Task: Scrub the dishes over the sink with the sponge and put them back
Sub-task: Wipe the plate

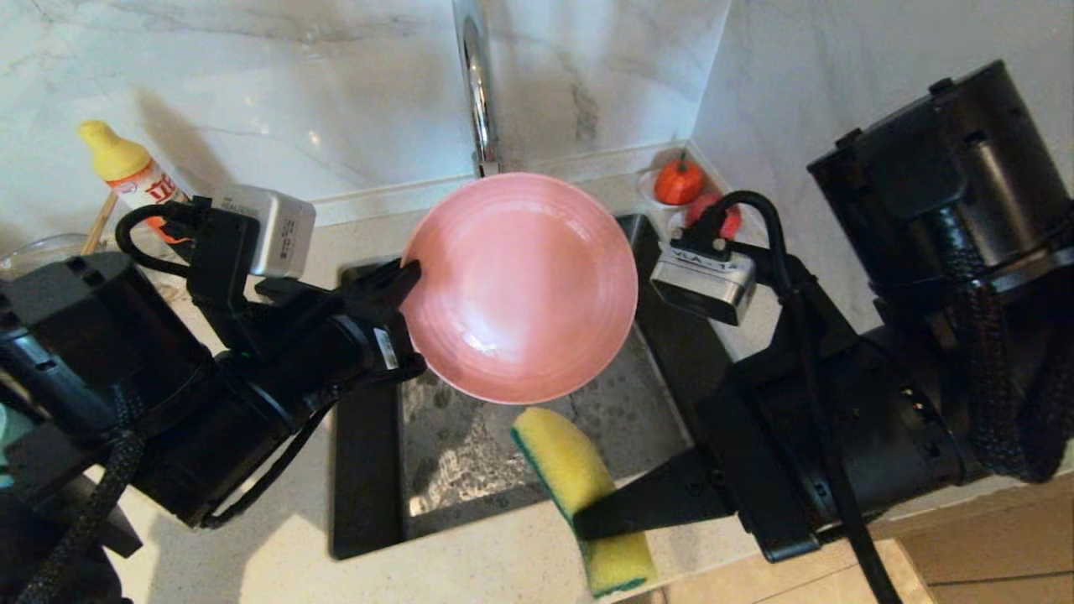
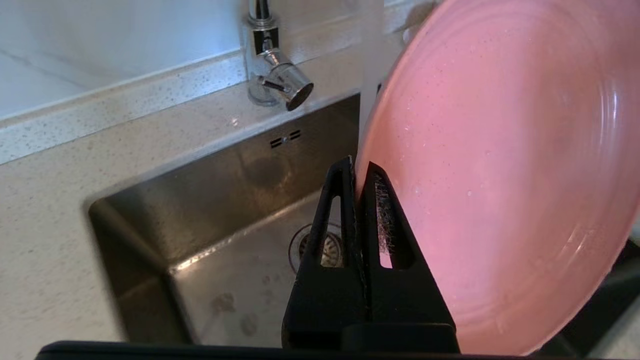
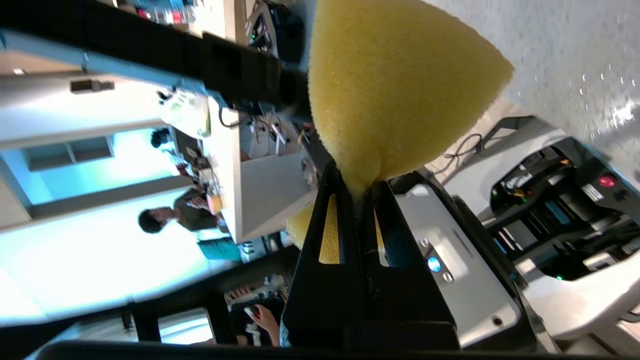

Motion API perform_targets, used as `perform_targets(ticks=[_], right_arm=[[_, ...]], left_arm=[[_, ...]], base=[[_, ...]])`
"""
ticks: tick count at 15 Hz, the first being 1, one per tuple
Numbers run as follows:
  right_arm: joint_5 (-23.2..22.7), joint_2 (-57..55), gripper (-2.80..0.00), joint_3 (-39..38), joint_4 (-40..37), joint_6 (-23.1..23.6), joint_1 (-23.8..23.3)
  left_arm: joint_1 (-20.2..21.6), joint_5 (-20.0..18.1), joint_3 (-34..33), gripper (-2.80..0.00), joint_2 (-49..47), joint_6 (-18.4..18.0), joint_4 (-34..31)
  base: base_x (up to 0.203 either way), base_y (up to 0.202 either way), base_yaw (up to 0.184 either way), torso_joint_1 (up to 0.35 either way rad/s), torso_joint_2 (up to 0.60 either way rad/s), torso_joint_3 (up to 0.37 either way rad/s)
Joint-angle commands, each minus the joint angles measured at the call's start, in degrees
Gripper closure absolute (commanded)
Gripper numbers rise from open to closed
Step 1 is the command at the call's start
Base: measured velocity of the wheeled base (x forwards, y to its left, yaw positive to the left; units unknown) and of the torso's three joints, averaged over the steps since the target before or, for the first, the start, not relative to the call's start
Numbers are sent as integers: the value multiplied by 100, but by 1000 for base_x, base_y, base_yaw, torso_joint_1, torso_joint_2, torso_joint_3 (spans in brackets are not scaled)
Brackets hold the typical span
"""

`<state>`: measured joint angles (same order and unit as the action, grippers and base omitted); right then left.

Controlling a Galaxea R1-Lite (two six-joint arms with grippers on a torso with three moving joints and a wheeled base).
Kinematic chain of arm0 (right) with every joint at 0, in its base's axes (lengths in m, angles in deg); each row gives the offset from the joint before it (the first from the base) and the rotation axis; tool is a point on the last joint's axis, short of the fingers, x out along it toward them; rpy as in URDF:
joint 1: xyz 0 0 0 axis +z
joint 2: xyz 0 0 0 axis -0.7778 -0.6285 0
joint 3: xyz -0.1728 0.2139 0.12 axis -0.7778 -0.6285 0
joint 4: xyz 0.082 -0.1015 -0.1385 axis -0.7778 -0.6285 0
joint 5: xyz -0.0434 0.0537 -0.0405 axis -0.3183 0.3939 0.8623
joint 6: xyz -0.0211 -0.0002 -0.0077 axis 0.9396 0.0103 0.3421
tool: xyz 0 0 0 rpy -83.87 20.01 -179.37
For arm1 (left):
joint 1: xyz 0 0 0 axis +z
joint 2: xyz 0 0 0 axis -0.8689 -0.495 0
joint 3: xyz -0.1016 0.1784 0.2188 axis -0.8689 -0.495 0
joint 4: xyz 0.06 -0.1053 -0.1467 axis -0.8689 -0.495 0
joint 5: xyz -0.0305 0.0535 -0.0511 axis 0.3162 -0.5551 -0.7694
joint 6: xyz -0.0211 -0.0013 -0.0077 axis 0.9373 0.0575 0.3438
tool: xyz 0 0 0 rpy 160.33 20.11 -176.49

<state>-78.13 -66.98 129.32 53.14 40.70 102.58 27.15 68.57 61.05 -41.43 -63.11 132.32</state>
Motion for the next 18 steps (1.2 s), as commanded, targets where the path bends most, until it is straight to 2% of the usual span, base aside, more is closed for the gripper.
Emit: perform_targets(ticks=[1,3,8,11,14,18], right_arm=[[-12,-334,0,219,-28,-120,7],[47,-529,0,674,-204,-351,-3],[113,-1127,0,1629,-902,-663,29],[140,-1485,0,2184,-1096,-1027,41],[220,-1831,0,2714,-1395,-1198,43],[434,-1966,0,2791,-1414,-1387,51]], left_arm=[[-32,35,2,0,-148,2,97],[-79,220,-68,0,-163,56,269],[-211,249,-637,0,-130,94,1093],[-285,258,-819,0,-95,73,1297],[-285,258,-840,0,-67,81,1334],[-285,253,-1051,0,37,73,1440]], base=[[0,0,0,0,0,0],[0,0,0,0,0,0],[0,0,0,0,0,0],[0,0,0,0,0,0],[0,0,0,0,0,0],[0,0,0,0,0,0]])
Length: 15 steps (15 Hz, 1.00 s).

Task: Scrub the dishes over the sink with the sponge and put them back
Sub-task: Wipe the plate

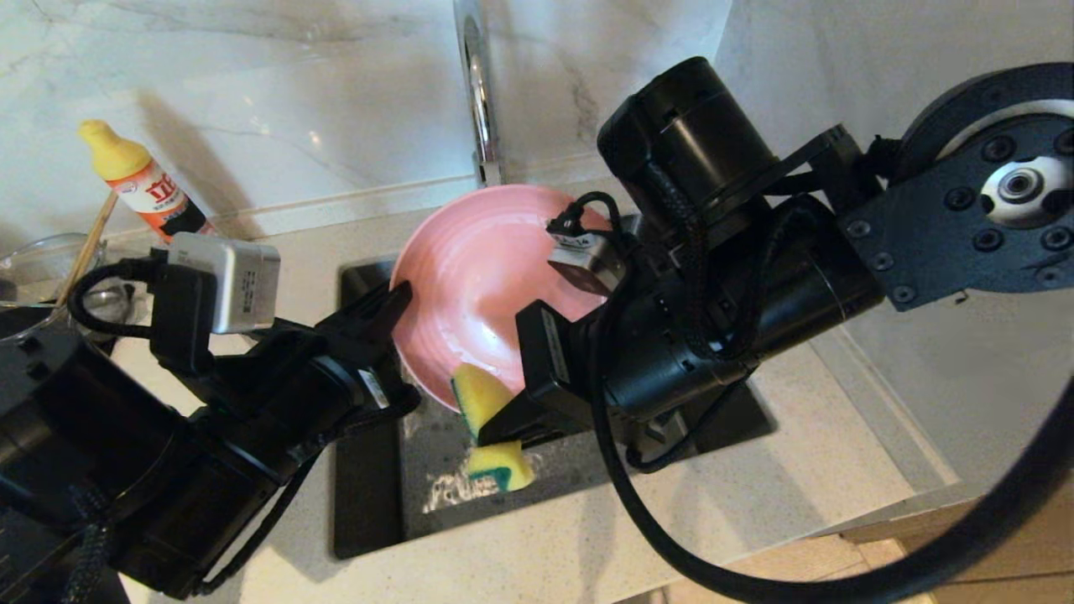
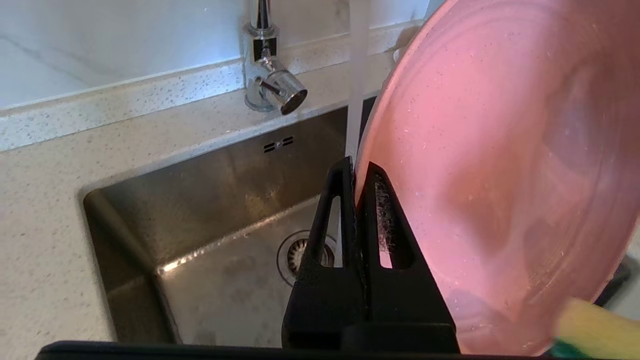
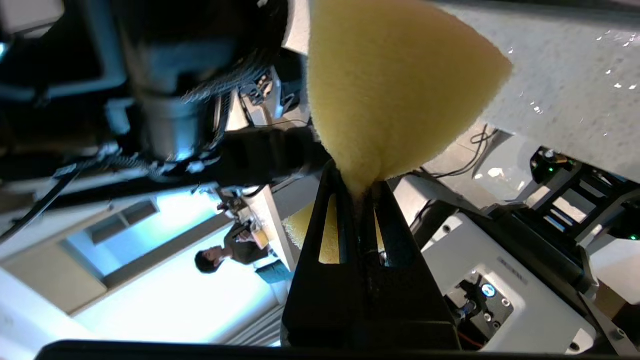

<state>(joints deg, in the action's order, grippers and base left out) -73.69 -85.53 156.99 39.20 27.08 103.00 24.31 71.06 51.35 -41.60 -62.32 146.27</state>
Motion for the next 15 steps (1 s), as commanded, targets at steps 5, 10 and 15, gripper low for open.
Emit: perform_targets(ticks=[5,10,15], right_arm=[[693,-130,0,41,55,-8,9],[983,-23,0,43,296,0,82],[1405,-232,0,50,320,2,358]], left_arm=[[-1,18,-236,0,1,-25,53],[-1,18,-254,0,-16,-24,204],[-15,18,-218,0,1,-51,204]], base=[[0,0,0,0,0,0],[0,0,0,0,0,0],[0,0,0,0,0,0]])
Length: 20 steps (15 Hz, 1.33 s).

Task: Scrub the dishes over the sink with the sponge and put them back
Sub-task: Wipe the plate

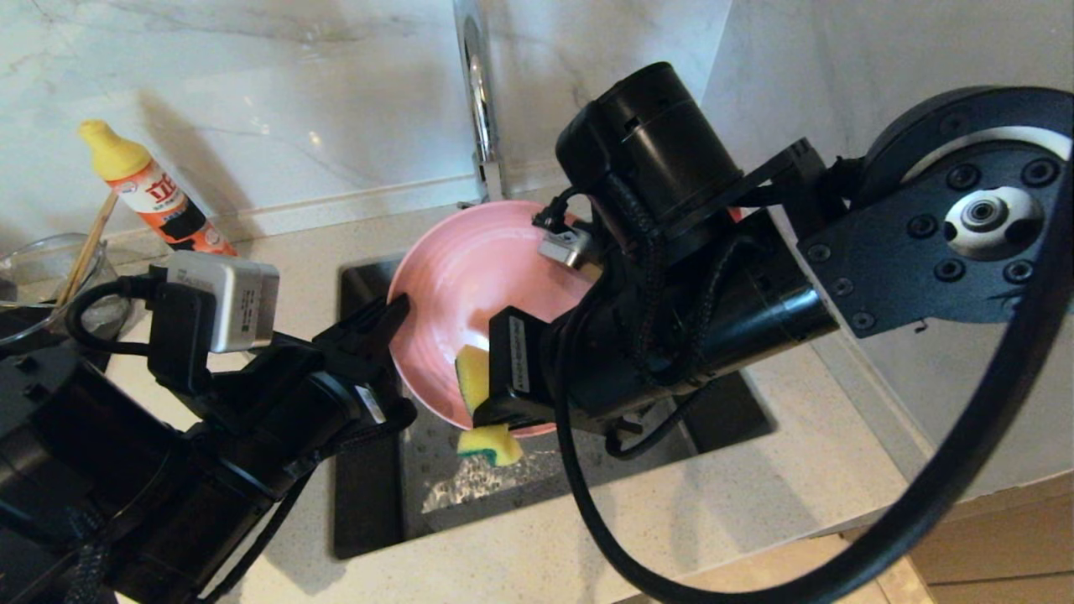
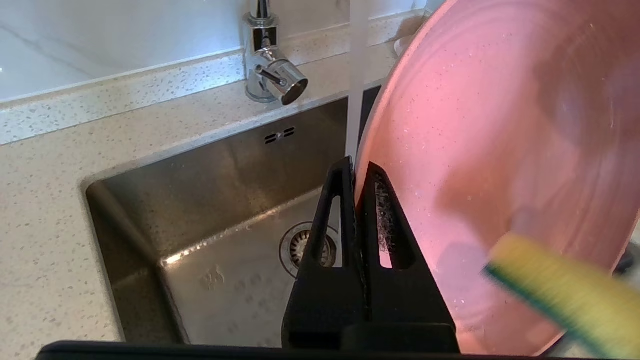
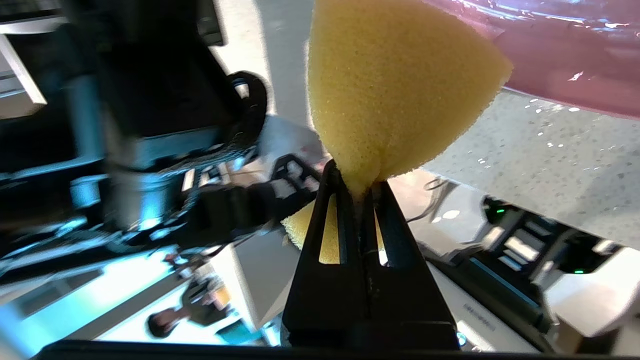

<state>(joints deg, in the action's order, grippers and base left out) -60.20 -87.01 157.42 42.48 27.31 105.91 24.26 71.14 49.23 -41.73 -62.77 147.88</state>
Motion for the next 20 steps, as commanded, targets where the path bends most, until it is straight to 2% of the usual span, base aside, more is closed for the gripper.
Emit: perform_targets(ticks=[1,5,9,20], right_arm=[[101,-104,0,7,35,-30,79],[137,-175,0,-2,109,-39,78],[606,-196,0,-2,266,-8,35],[959,-53,0,-2,520,18,-269]], left_arm=[[-23,10,-35,0,13,-5,52],[-26,10,-50,0,100,-21,49],[-31,10,-132,0,145,-32,52],[-93,10,-237,0,233,-23,45]], base=[[0,0,0,0,0,0],[0,0,0,0,0,0],[0,0,0,0,0,0],[0,0,0,0,0,0]])
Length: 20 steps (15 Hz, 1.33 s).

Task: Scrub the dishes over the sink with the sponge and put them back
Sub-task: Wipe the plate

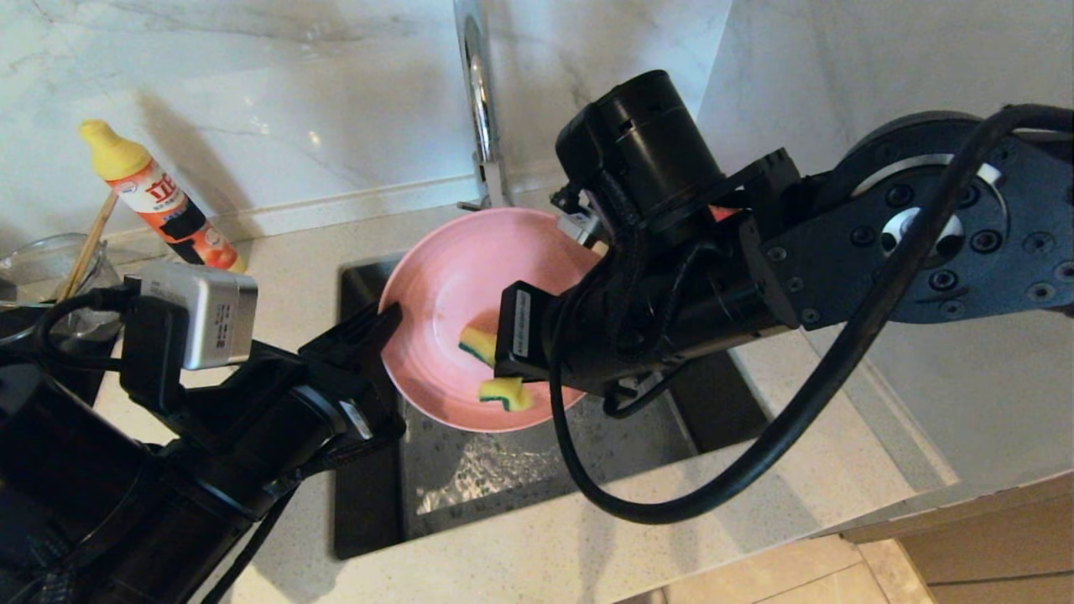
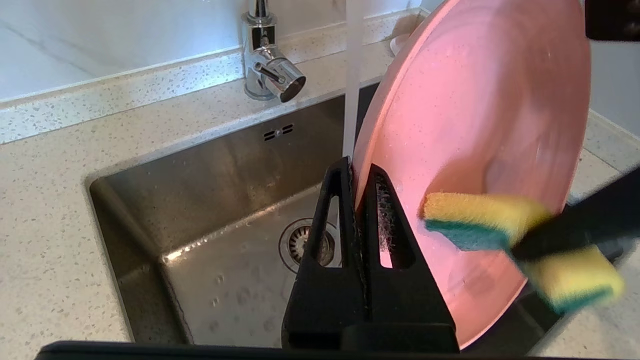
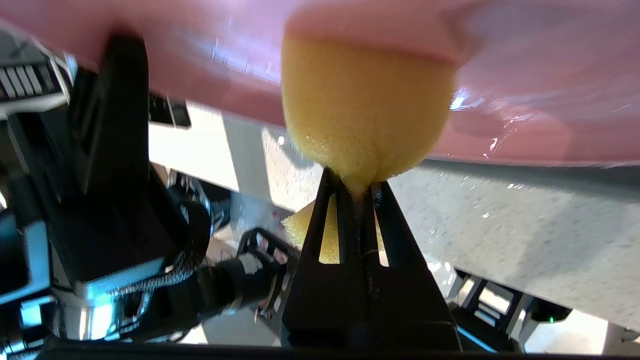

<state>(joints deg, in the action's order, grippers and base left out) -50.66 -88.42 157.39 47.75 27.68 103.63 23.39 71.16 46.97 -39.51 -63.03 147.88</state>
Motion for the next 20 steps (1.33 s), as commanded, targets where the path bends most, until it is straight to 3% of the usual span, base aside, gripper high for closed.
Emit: perform_targets(ticks=[1,12,20], right_arm=[[8,136,0,1,-5,-7,-64],[207,494,0,1,203,228,-318],[412,567,0,-384,83,310,-302]], left_arm=[[-6,1,-29,0,11,-4,52],[-33,8,-267,0,11,11,77],[-6,123,209,0,64,46,165]], base=[[0,0,0,0,0,0],[0,0,0,0,0,0],[0,0,0,0,0,0]])
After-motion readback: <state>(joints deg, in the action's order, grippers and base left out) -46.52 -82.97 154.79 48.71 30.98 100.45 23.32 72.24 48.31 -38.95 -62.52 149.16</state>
